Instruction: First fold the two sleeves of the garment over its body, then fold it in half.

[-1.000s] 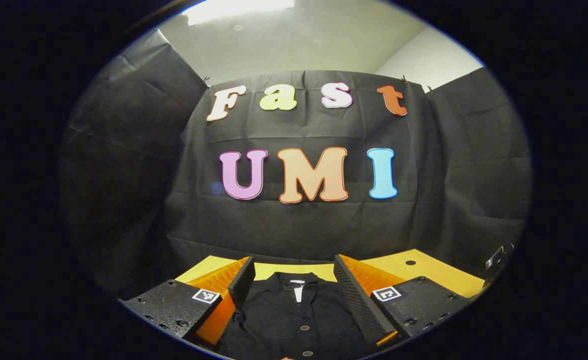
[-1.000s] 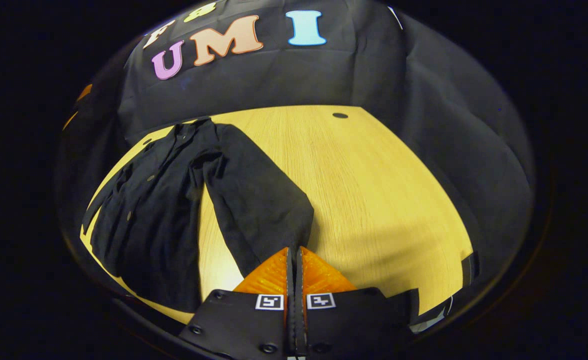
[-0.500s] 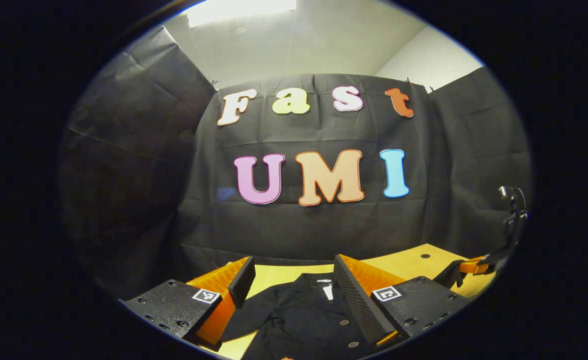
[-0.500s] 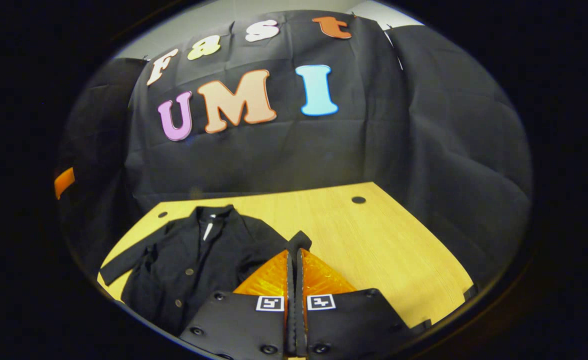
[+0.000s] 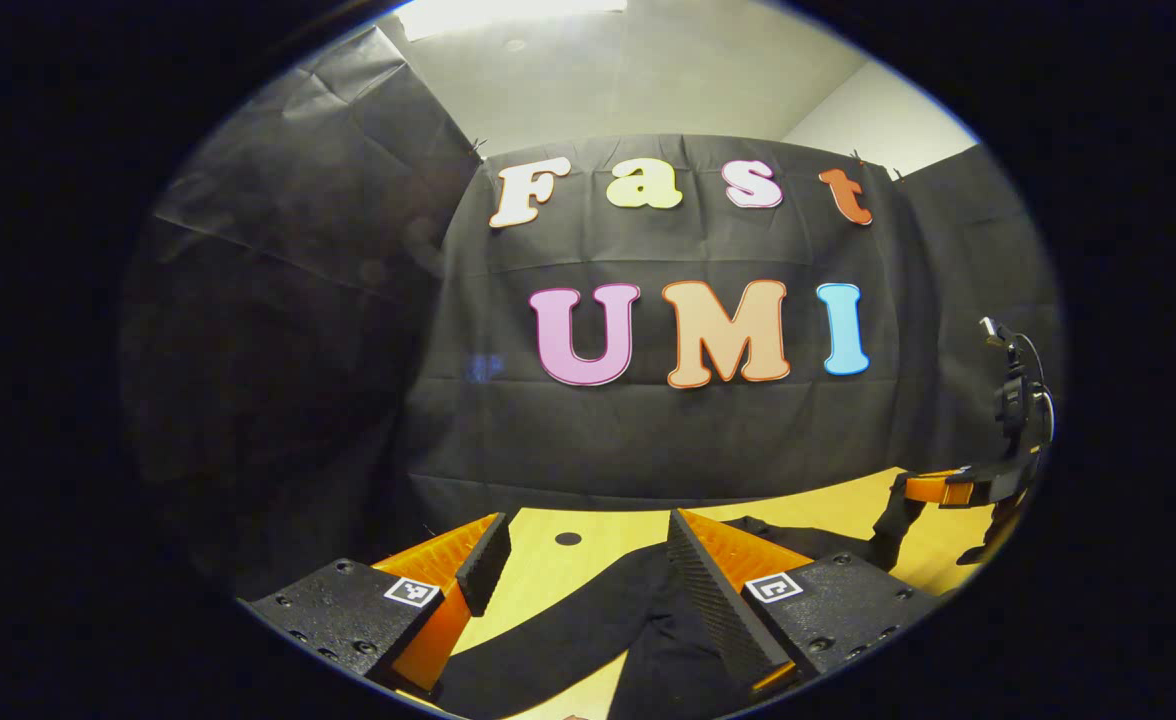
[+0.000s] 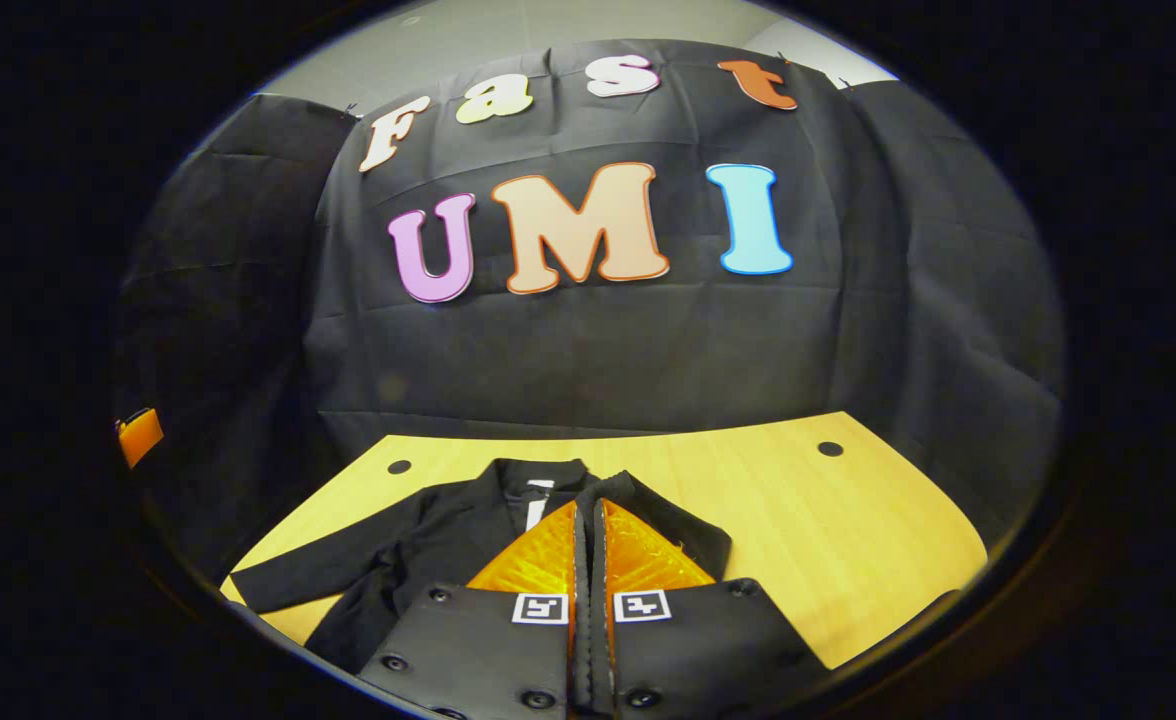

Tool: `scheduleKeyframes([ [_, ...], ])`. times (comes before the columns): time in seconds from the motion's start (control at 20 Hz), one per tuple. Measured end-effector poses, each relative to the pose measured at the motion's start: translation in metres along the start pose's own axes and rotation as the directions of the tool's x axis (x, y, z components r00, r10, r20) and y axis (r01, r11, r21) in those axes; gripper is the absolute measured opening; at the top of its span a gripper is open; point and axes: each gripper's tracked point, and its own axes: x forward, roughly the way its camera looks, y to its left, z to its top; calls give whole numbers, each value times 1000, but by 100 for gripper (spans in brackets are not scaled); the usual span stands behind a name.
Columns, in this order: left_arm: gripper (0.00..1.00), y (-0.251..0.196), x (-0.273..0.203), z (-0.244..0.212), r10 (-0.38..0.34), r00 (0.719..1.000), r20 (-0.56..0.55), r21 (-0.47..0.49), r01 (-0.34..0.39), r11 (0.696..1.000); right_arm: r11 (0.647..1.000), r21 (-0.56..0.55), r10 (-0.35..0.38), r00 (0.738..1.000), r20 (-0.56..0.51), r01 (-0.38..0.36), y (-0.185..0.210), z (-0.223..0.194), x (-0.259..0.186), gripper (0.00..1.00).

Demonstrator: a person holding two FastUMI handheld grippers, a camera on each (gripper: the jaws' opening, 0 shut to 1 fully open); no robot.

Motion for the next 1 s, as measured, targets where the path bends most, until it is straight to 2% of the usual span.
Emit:
scheduleKeyframes([
  [0.15,98,27,1,-8,14,1000,-11,-2,-14,1000,998,-47,44,999,-3,-44,48,-1,14,0],
  [0.2,98,51,1,-16,26,999,-26,-13,-27,1000,993,-84,83,996,-36,-86,88,-12,30,5],
  [0.3,95,73,0,-26,45,998,-43,-18,-45,999,986,-112,117,989,-91,-127,121,-25,47,2],
  [0.4,98,94,-1,-39,68,995,-73,-24,-70,997,977,-116,158,974,-164,-178,157,-43,68,2],
  [0.6,95,107,-1,-60,85,989,-120,-33,-89,995,960,-110,229,948,-219,-257,196,-55,81,3],
  [0.65,98,108,0,-68,85,987,-138,-32,-90,995,956,-71,263,937,-229,-285,207,-58,83,10],
  [0.75,95,110,0,-88,75,980,-185,-24,-81,996,956,-51,275,942,-193,-290,211,-46,81,100],
  [0.8,98,110,1,-96,72,976,-204,-18,-78,997,958,-67,264,949,-175,-279,208,-41,80,96],
  [1.0,95,110,-3,-147,56,949,-311,-29,-69,997,967,-114,206,965,-163,-226,177,-40,70,98],
])
